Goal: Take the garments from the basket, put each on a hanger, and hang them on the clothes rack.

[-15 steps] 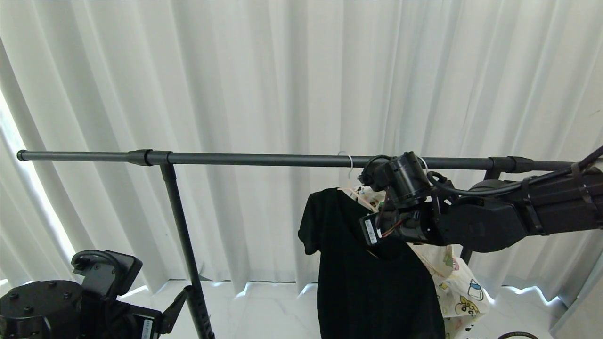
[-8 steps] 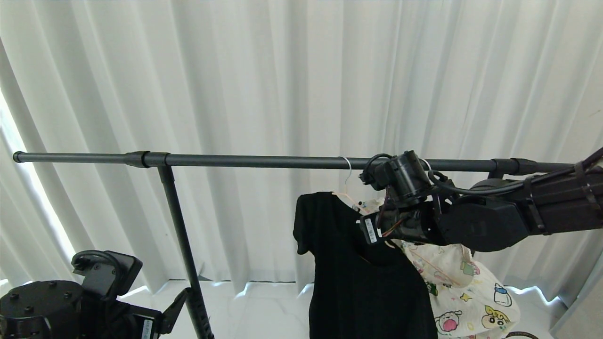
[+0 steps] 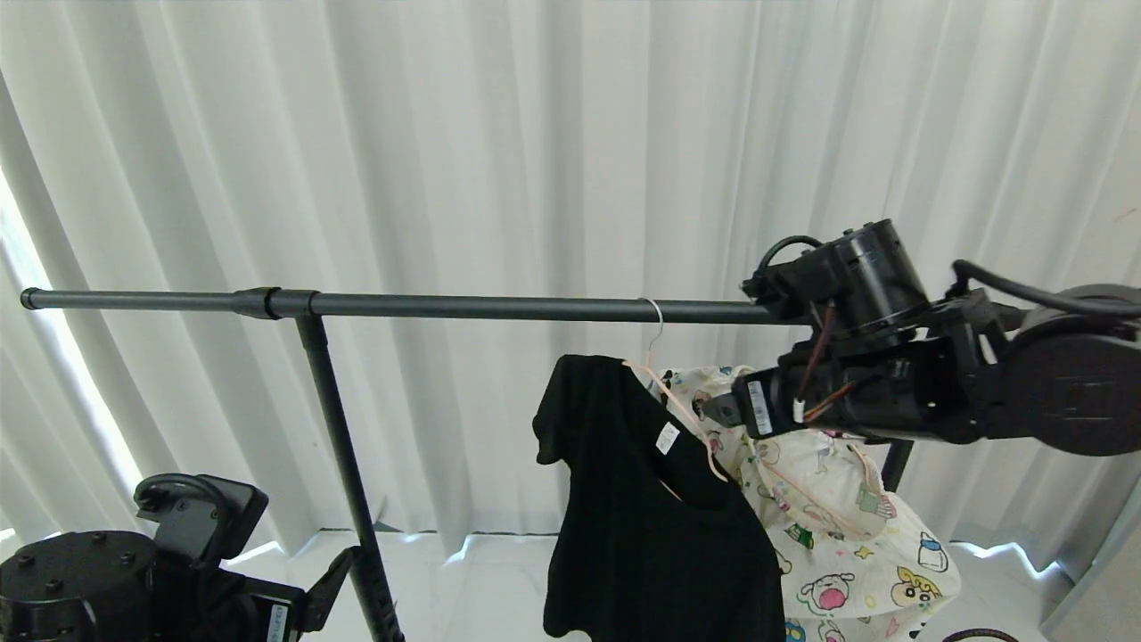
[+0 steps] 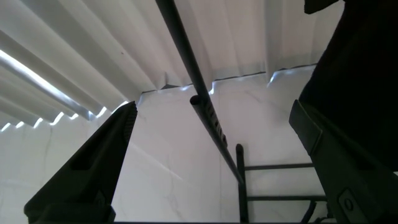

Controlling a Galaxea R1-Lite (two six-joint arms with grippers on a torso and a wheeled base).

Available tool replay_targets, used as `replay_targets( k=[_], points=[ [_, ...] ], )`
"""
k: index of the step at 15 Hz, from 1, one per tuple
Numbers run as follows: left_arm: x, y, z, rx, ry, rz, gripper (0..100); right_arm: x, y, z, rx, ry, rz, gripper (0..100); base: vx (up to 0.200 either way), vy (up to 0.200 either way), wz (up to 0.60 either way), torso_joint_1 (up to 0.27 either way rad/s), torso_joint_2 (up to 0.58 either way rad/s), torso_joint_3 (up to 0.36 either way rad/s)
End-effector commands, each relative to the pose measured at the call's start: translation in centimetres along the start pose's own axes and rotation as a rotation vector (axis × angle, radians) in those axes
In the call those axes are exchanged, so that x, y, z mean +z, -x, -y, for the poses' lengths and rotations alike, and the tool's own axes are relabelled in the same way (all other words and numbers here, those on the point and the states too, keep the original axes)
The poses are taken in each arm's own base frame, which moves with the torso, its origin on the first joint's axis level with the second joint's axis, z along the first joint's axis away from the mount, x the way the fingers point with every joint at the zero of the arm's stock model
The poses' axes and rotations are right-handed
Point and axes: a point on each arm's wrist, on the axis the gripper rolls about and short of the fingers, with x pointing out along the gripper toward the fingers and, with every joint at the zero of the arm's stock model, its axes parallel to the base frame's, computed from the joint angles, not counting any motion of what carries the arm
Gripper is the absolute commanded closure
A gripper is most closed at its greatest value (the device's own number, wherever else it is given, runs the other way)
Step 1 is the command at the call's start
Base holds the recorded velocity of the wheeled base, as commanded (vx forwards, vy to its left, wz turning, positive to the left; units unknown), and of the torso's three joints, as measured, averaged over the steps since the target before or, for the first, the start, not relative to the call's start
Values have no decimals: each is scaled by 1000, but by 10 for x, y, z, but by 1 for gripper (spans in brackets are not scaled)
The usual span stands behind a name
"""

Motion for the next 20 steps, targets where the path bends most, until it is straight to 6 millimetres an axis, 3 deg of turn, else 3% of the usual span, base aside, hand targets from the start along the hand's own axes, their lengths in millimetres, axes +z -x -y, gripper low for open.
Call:
replay_targets(
  k=[1,2,4,6,8,20],
  points=[
    [0,0,0,1,2,4,0,1,56,26,-25,-16,9,0,0,0,0,0,0,0],
    [0,1,0,1,1,5,0,-7,81,46,-106,-19,-39,0,0,0,0,0,0,0],
    [0,0,-1,3,2,3,0,-23,110,74,-252,-25,-84,0,0,0,0,0,0,0],
    [0,0,-4,22,12,-2,0,-41,132,92,-340,-16,-109,0,-100,0,0,4,1,-1],
    [1,1,-6,33,22,8,0,-53,141,106,-434,-11,-119,0,-200,0,0,2,2,2],
    [3,7,-9,44,33,44,0,-93,180,124,-517,-42,-69,0,-200,0,0,1,1,3]
  ],
)
